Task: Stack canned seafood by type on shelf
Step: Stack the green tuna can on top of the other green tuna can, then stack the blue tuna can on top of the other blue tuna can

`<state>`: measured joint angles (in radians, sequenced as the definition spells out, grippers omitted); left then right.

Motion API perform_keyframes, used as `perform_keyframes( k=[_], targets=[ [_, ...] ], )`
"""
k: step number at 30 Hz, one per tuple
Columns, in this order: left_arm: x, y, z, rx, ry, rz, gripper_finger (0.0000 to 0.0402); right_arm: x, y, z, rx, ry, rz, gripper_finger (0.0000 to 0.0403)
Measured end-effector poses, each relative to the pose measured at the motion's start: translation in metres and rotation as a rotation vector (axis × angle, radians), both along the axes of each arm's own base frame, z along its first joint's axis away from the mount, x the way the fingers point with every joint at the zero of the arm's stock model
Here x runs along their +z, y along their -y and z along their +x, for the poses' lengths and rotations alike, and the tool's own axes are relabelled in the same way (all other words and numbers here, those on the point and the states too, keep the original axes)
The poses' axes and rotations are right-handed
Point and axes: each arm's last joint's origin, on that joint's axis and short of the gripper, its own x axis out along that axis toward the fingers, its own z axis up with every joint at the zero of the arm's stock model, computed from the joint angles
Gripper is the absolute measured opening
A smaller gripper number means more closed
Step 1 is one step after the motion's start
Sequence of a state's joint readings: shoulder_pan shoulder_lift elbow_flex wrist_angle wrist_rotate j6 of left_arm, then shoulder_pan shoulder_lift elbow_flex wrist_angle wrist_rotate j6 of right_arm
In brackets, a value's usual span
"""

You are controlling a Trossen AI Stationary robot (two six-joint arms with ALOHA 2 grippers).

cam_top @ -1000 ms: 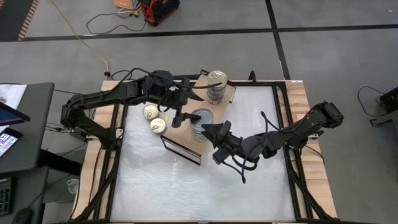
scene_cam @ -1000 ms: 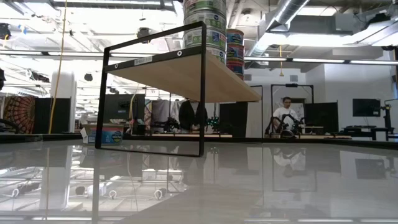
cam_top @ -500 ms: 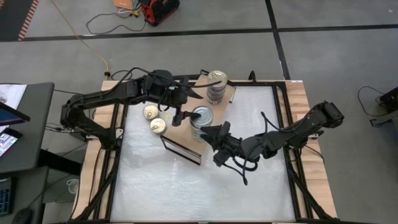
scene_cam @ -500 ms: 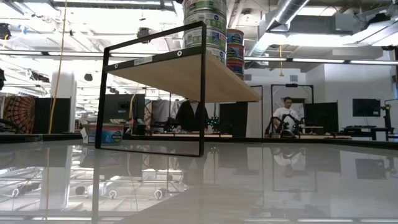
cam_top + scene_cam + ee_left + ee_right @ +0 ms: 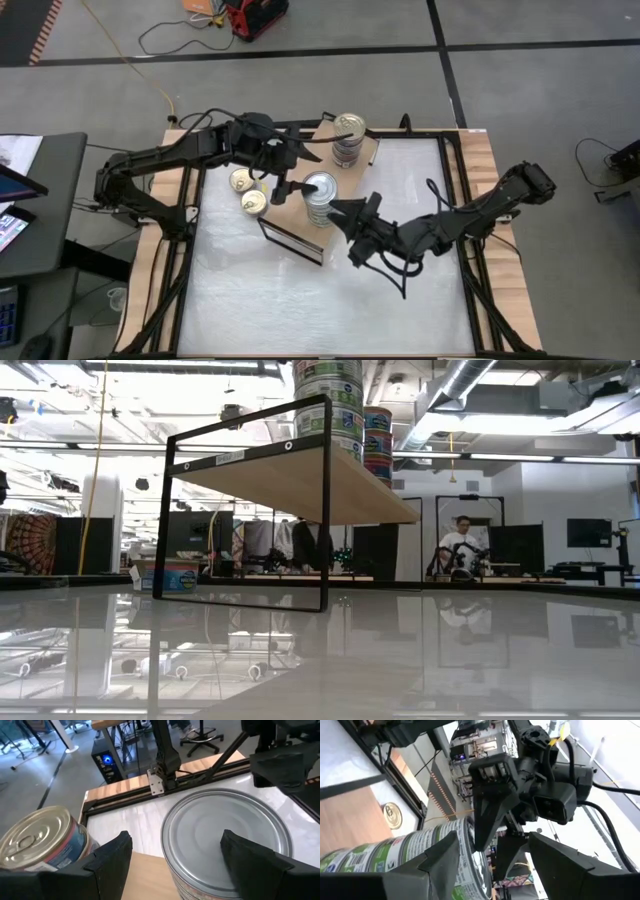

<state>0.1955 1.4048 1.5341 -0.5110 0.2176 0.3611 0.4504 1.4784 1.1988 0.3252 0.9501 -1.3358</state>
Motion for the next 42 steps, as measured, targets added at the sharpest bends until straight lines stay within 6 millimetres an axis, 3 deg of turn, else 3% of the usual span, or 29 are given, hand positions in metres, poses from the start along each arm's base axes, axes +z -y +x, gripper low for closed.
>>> perform_keyframes(
  k=[5,10,14,18,25,33,38,42],
  targets=[
    [0.008,0.005,-0.006,-0.046,0.052,0.071,0.0295,0.01,-0.003,-0.01,0.02,0.051,0.033,0.0272],
    [0.029,0.012,-0.024,-0.068,0.162,0.167,0.0295,0.031,0.002,-0.035,0.037,0.148,0.207,0.0272],
    [0.036,0.014,-0.039,-0.046,0.165,0.153,0.0295,0.026,0.008,-0.048,0.015,0.126,0.369,0.0272],
    [0.031,0.017,-0.058,-0.037,0.051,0.088,0.0295,0.02,0.013,-0.066,-0.015,0.121,0.556,0.0272],
    [-0.014,0.018,-0.08,0.106,-0.141,0.016,0.0295,0.002,0.013,-0.096,-0.166,0.149,0.772,0.0272],
    [-0.061,0.025,-0.129,0.239,-0.168,-0.041,0.0295,-0.02,-0.006,-0.119,-0.253,0.254,0.797,0.0272],
    [-0.088,0.03,-0.152,0.358,-0.192,-0.087,0.0295,-0.031,-0.012,-0.119,-0.263,0.29,0.841,0.0272],
    [-0.108,0.029,-0.155,0.423,-0.231,-0.142,0.0295,-0.051,-0.001,-0.11,-0.331,0.318,0.841,0.0272]
  ],
)
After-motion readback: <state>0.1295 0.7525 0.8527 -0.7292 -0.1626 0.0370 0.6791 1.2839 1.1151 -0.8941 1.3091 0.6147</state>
